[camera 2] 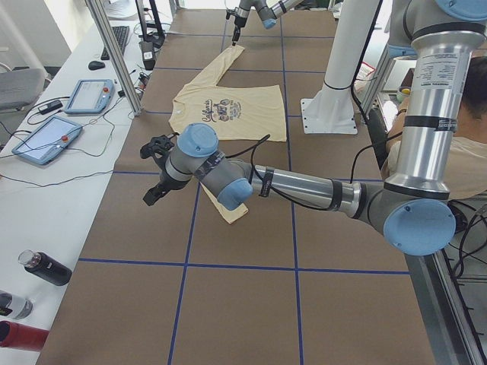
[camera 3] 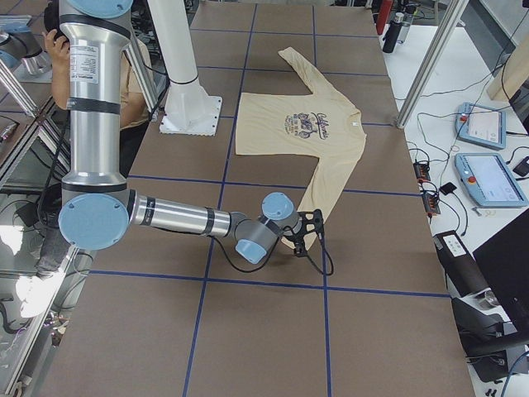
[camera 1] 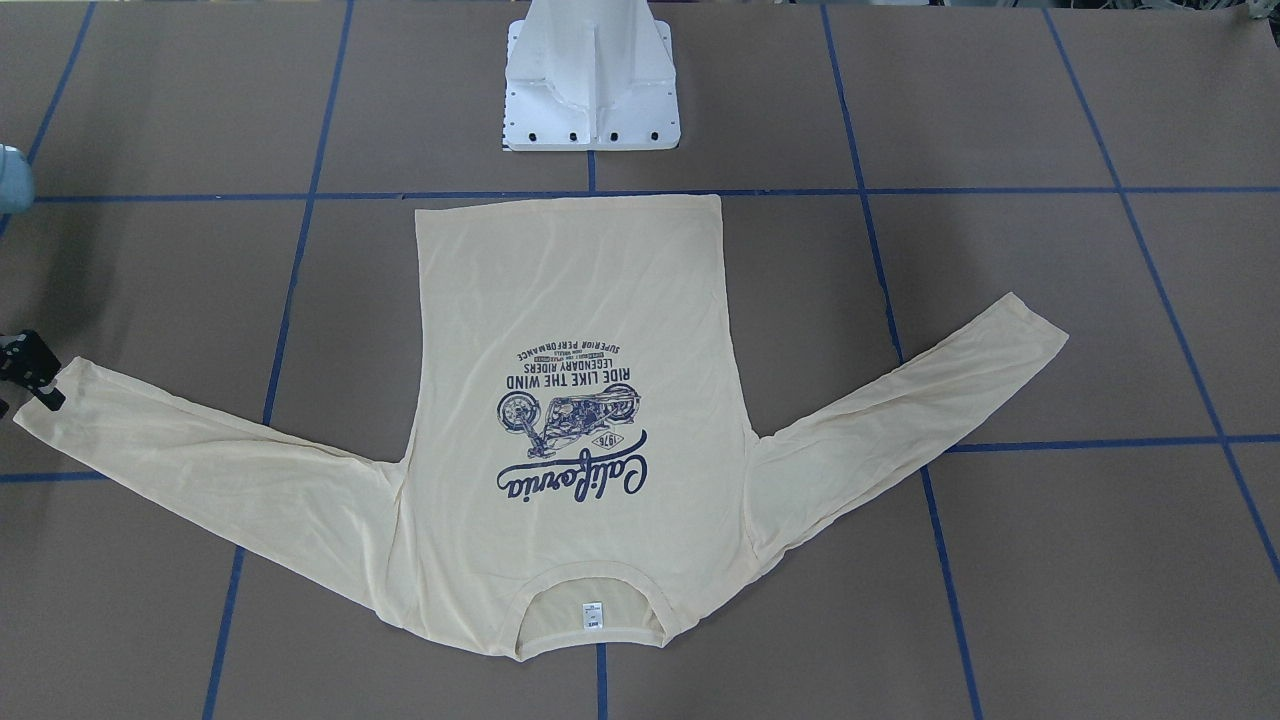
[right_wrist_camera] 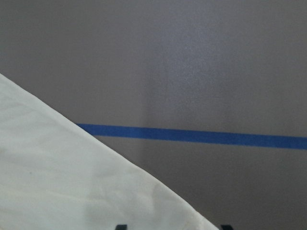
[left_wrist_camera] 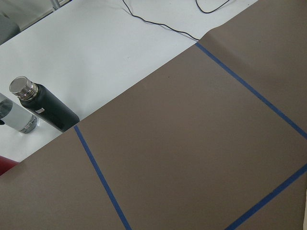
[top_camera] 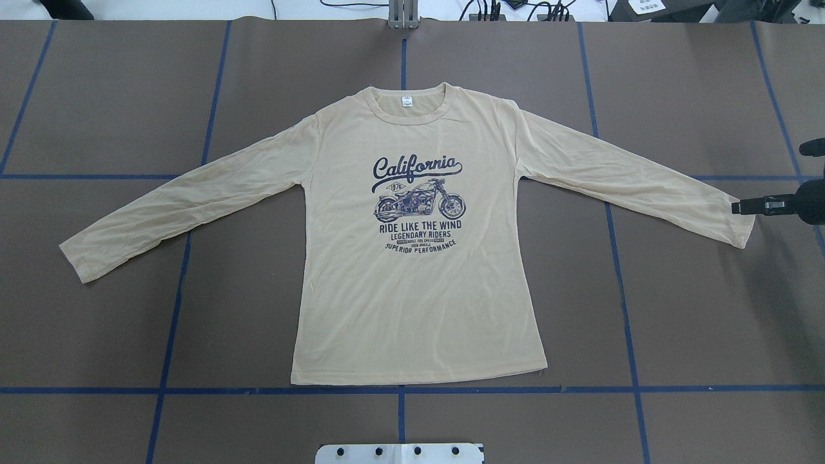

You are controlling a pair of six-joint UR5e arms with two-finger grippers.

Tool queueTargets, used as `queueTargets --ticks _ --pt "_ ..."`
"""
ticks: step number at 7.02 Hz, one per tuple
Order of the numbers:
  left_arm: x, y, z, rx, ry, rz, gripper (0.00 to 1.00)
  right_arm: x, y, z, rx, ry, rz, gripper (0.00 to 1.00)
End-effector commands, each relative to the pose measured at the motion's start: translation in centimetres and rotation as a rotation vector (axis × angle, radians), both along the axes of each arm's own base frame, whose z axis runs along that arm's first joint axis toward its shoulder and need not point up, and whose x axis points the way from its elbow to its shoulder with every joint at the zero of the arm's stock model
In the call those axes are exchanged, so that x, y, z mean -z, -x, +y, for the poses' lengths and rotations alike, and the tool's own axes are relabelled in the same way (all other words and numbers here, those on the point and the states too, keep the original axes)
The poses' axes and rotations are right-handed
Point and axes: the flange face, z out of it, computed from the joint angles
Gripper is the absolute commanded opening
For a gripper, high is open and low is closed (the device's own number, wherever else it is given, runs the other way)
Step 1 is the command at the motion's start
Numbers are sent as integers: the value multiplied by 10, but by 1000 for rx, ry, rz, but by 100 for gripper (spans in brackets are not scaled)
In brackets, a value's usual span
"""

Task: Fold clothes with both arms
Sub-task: 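Lower the right gripper to the cuff of the sleeve nearest it and grasp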

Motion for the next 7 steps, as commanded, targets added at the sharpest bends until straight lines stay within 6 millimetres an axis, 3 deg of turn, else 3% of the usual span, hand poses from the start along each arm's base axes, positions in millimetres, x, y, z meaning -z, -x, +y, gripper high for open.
queueTargets --ticks 1,2,5,7 --pt "1 0 0 0 -1 0 100 -13 -1 5 -4 -2 9 66" --pt "-1 0 0 0 2 0 100 -14 -2 4 -12 -4 16 64" --pt "-2 0 1 0 3 0 100 -13 -1 2 -14 -9 18 35" --pt "-2 0 1 0 3 0 100 -14 -1 2 -12 -9 20 33"
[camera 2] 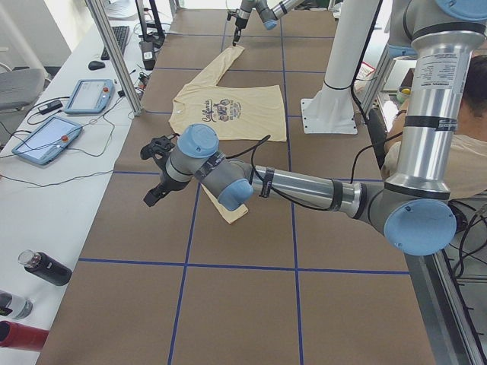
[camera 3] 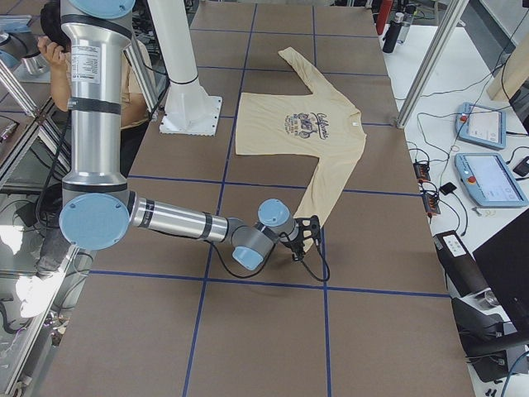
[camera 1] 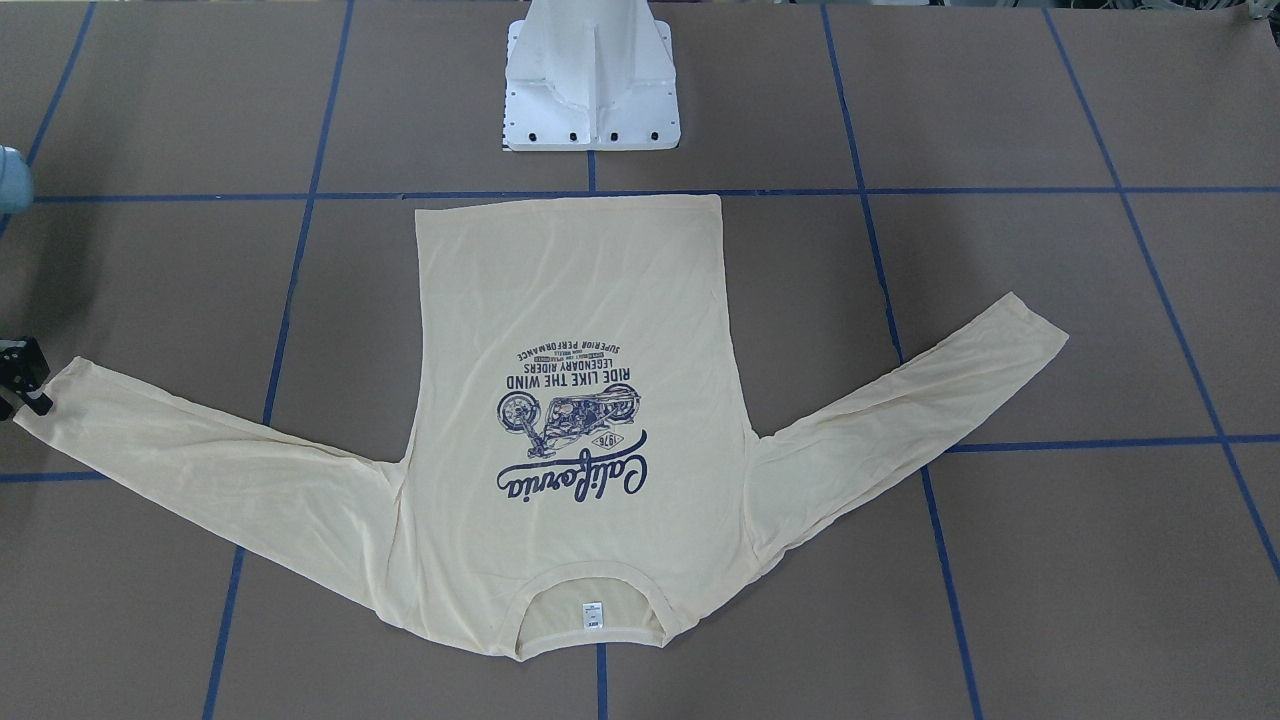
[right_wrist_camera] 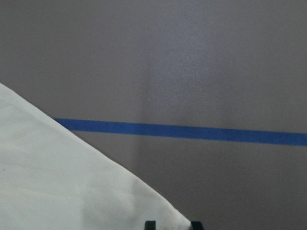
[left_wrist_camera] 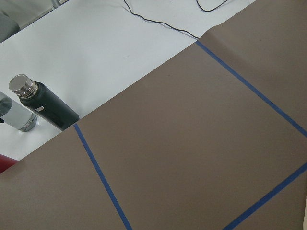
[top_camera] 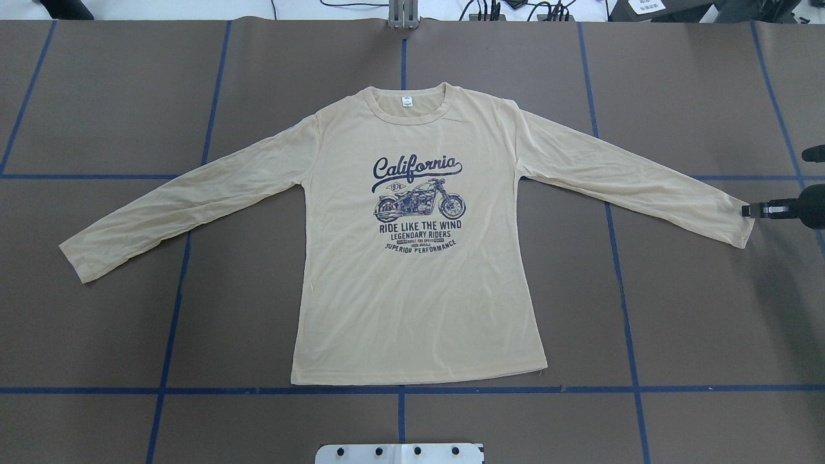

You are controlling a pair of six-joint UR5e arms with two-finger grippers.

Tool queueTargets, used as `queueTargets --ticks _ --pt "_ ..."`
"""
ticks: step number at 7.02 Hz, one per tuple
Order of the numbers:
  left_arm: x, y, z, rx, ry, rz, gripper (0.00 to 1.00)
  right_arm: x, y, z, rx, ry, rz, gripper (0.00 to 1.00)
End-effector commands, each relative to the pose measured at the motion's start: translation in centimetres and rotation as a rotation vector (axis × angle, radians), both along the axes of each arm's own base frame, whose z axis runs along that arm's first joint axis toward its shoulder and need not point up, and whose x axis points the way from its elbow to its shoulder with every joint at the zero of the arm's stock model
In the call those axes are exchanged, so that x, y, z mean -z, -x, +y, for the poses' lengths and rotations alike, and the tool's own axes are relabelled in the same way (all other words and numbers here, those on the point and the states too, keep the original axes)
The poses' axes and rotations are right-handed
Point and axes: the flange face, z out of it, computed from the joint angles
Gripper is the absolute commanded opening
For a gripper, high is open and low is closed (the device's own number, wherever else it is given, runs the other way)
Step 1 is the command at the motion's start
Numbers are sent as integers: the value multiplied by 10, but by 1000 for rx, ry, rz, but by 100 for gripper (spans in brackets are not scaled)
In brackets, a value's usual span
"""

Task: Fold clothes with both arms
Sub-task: 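Lower the right gripper to the cuff of the sleeve nearest it and grasp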

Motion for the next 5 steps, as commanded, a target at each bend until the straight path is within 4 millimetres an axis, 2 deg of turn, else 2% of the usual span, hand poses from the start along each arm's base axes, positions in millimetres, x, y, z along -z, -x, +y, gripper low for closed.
queueTargets --ticks 1,2,3,4,5 --pt "-1 0 1 0 2 0 100 -1 0 0 1 -2 2 32" --pt "-1 0 1 0 2 0 100 -1 0 1 3 -2 3 31" --pt "-1 0 1 0 2 0 100 -2 -1 1 3 0 4 22" --pt "0 0 0 0 0 0 100 -2 -1 1 3 0 4 2" --pt "0 0 1 0 0 0 100 -2 -1 1 3 0 4 0"
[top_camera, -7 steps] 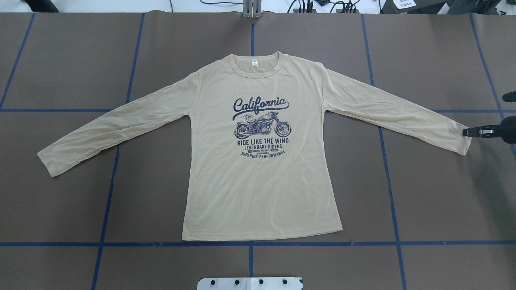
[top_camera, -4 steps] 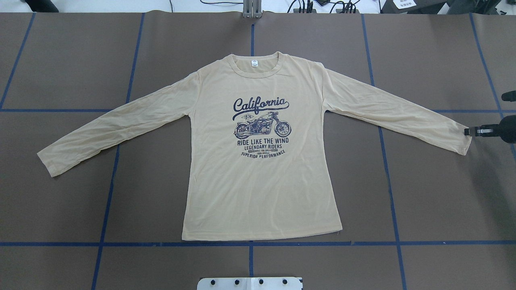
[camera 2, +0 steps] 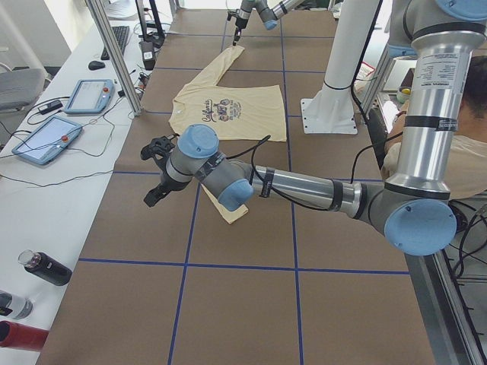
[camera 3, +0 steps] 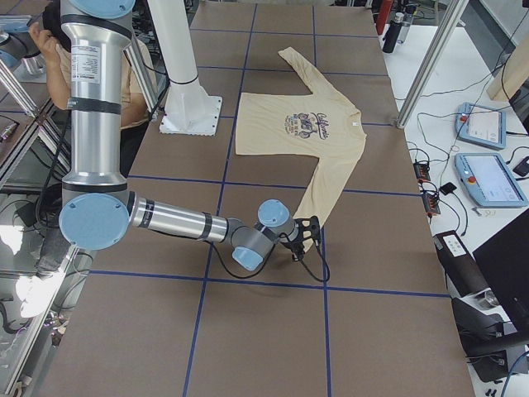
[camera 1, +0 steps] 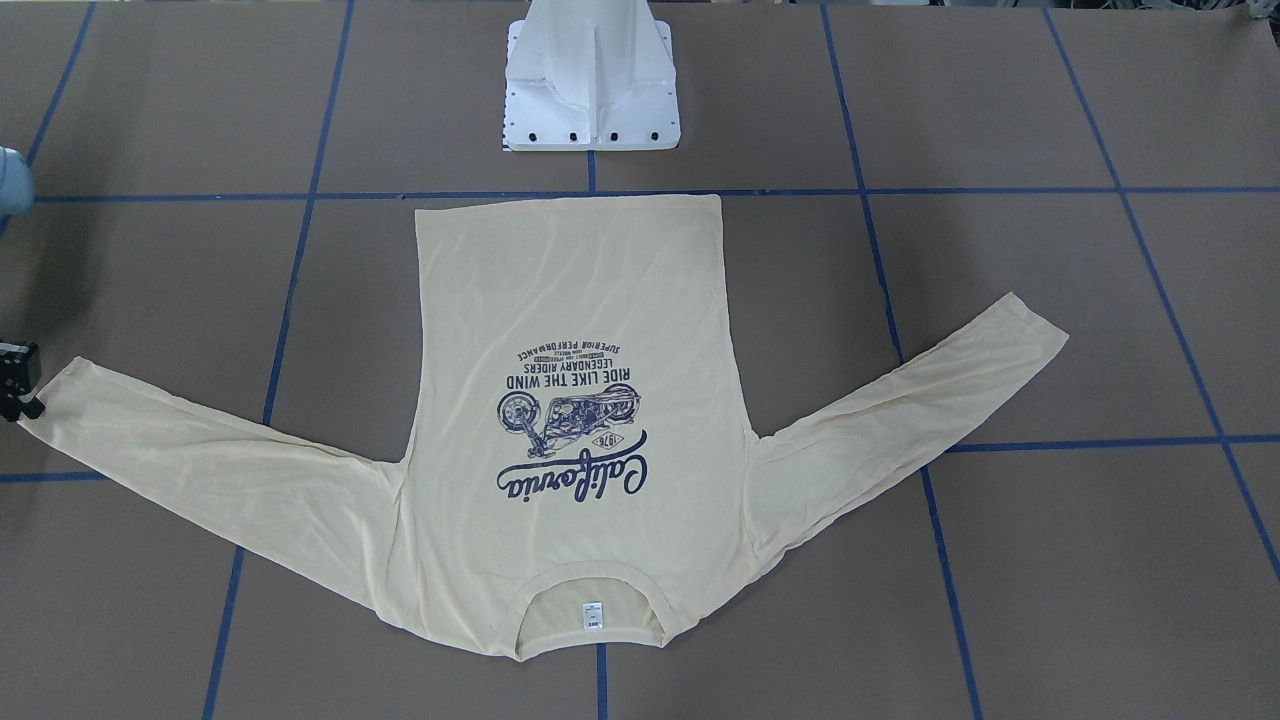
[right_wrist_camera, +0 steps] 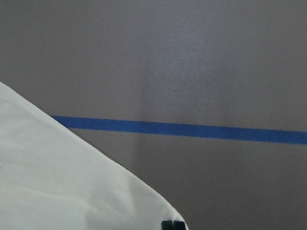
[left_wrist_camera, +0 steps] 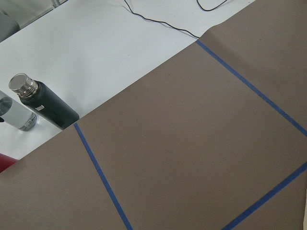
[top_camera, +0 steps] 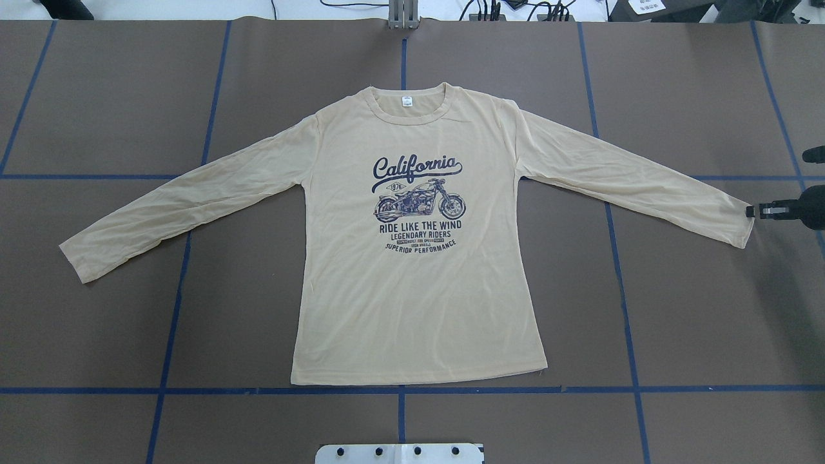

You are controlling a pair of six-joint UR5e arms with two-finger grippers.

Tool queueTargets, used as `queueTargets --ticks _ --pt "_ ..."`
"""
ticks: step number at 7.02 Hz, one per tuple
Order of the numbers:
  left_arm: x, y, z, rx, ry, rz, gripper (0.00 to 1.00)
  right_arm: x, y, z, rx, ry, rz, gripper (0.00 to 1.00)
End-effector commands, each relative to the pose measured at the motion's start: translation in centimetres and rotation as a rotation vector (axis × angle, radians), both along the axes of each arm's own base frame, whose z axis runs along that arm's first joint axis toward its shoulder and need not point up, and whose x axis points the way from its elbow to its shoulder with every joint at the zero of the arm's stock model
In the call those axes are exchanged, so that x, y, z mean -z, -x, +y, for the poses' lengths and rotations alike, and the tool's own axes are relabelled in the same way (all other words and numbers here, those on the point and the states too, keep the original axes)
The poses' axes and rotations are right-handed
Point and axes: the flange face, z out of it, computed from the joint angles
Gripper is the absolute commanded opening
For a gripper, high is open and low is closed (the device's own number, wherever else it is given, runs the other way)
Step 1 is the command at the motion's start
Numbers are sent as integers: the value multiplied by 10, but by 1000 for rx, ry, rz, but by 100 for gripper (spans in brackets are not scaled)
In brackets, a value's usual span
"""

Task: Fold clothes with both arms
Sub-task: 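Lower the right gripper to the cuff of the sleeve nearest it and grasp, then carry the grasped sleeve with the right gripper across the shirt body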

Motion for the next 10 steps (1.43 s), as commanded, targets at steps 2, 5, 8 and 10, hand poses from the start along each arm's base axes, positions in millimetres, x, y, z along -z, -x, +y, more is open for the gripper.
queueTargets --ticks 2,5,8,10 --pt "0 0 0 0 -1 0 100 12 1 -4 14 -22 -17 0" --pt "0 0 0 1 2 1 100 73 -1 -46 -12 -73 -87 0" --pt "1 0 0 10 10 9 100 243 17 -90 -48 14 -77 0" --pt "5 0 0 18 15 20 100 358 88 -115 -75 72 -122 0"
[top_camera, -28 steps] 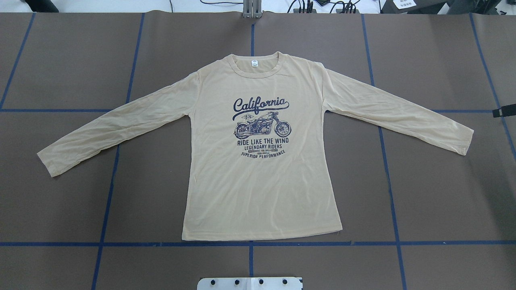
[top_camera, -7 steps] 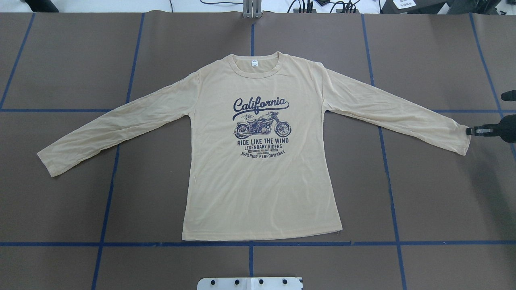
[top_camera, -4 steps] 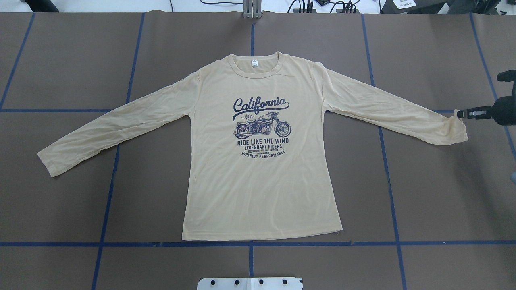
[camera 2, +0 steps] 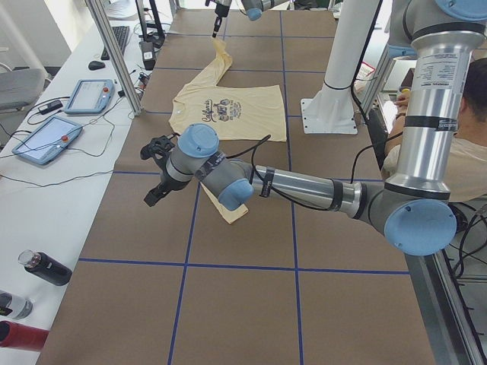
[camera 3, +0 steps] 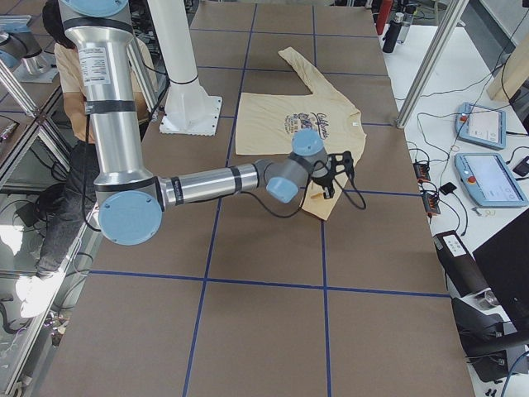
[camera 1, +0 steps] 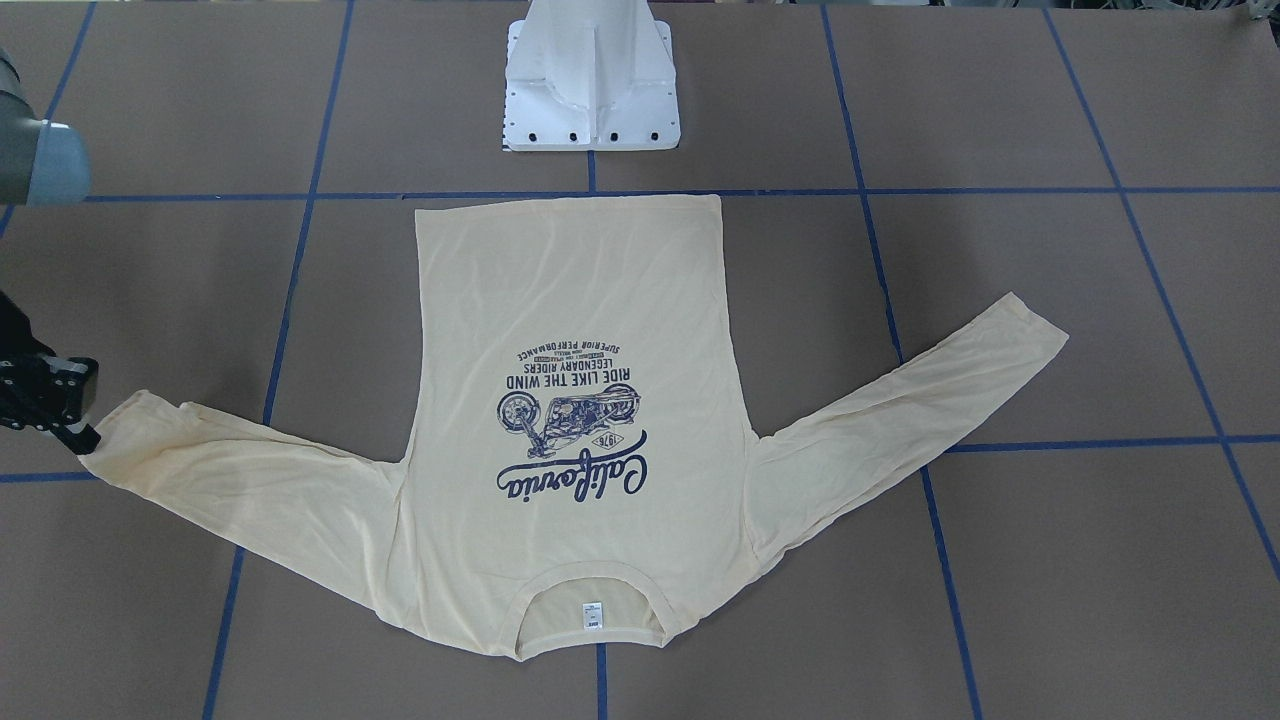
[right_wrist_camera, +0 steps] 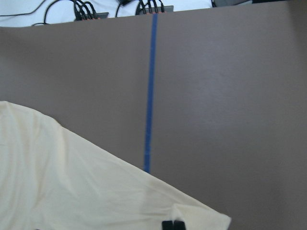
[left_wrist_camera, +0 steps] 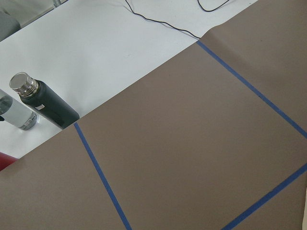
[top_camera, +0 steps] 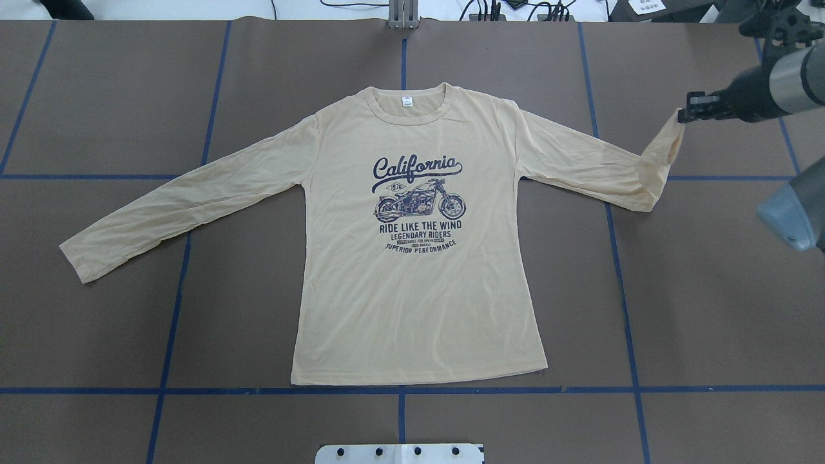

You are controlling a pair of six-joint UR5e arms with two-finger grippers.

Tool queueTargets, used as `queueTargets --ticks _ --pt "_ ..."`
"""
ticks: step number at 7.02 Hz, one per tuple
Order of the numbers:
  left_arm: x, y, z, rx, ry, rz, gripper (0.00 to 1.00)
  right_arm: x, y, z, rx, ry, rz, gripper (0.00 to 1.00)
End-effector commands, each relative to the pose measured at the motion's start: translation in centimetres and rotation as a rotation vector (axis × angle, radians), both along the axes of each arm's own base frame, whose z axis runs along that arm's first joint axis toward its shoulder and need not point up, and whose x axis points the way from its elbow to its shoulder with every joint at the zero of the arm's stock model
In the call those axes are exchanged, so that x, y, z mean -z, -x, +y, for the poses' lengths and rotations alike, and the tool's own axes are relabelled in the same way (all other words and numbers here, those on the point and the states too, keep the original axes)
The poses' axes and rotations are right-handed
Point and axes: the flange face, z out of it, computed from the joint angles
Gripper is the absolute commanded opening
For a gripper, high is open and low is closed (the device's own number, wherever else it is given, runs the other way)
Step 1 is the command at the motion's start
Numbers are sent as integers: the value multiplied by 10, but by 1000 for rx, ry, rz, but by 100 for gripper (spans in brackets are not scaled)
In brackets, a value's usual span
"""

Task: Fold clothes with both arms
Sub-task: 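Carry the grasped sleeve with the right gripper across the shirt body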

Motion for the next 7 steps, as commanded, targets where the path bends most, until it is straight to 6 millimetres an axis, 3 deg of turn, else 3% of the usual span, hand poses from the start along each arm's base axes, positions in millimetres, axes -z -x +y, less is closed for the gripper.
queueTargets --ticks 1,3,4,5,7 --pt "1 0 0 5 4 4 100 108 97 -5 -27 -1 -18 0" --pt "1 0 0 6 5 4 100 205 189 7 -48 -62 -50 0" --pt "0 0 0 6 6 4 100 248 240 -5 -80 -85 -49 0" --pt "-1 0 -1 6 8 4 100 285 285 -16 -77 -65 -55 0" --pt "1 0 0 7 7 5 100 358 369 -13 -107 -62 -44 0"
